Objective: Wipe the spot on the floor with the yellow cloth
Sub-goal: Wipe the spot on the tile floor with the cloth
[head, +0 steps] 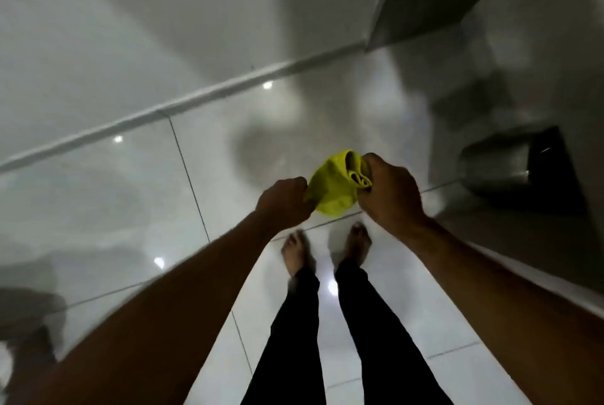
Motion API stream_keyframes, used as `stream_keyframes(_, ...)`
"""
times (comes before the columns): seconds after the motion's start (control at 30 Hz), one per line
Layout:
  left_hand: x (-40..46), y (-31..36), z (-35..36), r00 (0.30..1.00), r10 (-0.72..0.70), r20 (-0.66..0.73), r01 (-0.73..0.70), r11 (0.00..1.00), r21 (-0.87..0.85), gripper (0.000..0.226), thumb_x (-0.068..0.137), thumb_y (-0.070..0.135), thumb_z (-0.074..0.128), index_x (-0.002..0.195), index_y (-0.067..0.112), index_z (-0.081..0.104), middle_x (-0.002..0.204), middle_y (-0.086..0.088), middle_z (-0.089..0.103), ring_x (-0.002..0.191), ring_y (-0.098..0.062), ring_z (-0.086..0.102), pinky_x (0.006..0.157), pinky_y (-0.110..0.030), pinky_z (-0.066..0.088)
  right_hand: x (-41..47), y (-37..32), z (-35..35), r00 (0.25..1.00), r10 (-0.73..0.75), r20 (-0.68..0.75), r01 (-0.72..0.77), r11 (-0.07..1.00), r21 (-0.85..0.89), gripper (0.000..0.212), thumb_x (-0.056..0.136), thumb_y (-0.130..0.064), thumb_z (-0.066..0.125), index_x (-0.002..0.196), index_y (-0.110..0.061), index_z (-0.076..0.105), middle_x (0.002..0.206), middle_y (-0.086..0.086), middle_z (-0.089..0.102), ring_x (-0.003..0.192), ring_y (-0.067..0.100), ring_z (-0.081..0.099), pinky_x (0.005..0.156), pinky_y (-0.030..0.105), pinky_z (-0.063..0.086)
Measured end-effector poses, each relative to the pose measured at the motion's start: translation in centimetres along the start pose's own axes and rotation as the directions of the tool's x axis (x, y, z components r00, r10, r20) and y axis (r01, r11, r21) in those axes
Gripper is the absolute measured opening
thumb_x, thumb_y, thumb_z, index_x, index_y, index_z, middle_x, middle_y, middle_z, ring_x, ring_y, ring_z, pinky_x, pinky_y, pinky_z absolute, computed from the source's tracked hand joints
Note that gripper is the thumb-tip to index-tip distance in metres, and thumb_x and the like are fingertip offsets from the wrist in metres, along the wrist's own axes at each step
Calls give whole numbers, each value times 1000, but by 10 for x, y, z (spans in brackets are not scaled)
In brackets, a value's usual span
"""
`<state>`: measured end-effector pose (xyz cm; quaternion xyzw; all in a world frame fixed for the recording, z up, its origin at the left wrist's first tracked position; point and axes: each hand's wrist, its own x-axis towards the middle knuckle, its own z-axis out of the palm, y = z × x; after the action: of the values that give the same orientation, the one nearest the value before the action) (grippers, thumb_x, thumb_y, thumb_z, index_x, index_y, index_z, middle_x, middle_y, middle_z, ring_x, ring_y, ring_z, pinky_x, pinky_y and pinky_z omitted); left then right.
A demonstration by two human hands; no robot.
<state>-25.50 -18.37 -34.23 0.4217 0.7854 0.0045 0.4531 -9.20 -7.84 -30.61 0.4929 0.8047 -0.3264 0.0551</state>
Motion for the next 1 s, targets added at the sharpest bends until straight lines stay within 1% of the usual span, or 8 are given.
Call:
stream_keyframes(0.37,199,-116,243,970,-78,230,74,997,28,35,84,36,60,106,8,60,107,-14,66,97,-31,60,74,-37,48,107,188,271,966,109,235,-91,992,-88,24,71,-4,60,85,-20,51,90,17,69,86,43,64,64,32,38)
stream_keyframes(0.53,242,-162,268,998,38,-57,-27,981,192,50,81,20,70,125,10,50,123,-16,59,113,-37,53,88,-43,44,158,239,325,946,33,324,57,963,-265,32,80,-6,62,111,-14,56,105,20,68,98,45,64,72,39,47)
stream_keyframes(0.6,256,-186,265,983,111,-148,-53,935,350,78,75,22,77,139,3,37,139,-22,49,127,-41,44,104,-47,37,174,264,335,975,22,223,71,914,-400,46,91,-13,53,136,-8,45,125,22,62,115,43,58,93,45,48)
stream_keyframes(0.67,270,-209,259,985,75,-158,7,886,464,111,68,34,83,148,-3,15,154,-29,25,143,-44,22,117,-50,20,185,279,344,995,104,-1,-93,878,-470,62,95,-18,45,151,-1,23,150,27,39,138,42,37,112,50,31)
stream_keyframes(0.73,281,-226,256,991,1,-134,68,856,512,136,59,45,87,149,-5,-2,159,-31,3,148,-44,1,120,-52,6,186,277,358,958,222,-183,-273,904,-329,70,94,-21,47,153,2,16,159,28,21,148,43,20,120,50,17)
stream_keyframes(0.83,300,-239,257,993,-94,-77,119,874,471,155,48,52,90,147,-7,-13,158,-31,-12,147,-43,-13,121,-54,0,178,266,398,922,371,-112,-376,927,-22,66,101,-26,47,151,6,18,160,31,12,150,44,11,123,47,10)
stream_keyframes(0.9,313,-246,257,990,-131,-48,139,912,386,163,41,53,92,146,-5,-19,157,-29,-21,146,-42,-20,121,-52,-2,180,263,426,896,442,-50,-442,897,-6,65,104,-30,39,152,5,13,161,31,3,151,46,3,123,48,6)
stream_keyframes(1.0,329,-265,258,994,-103,-20,104,936,336,174,30,60,90,145,2,-26,155,-24,-32,143,-38,-29,119,-50,-6,215,251,456,802,552,-227,-569,822,-9,69,103,-40,32,152,5,15,161,31,8,150,48,7,121,55,15)
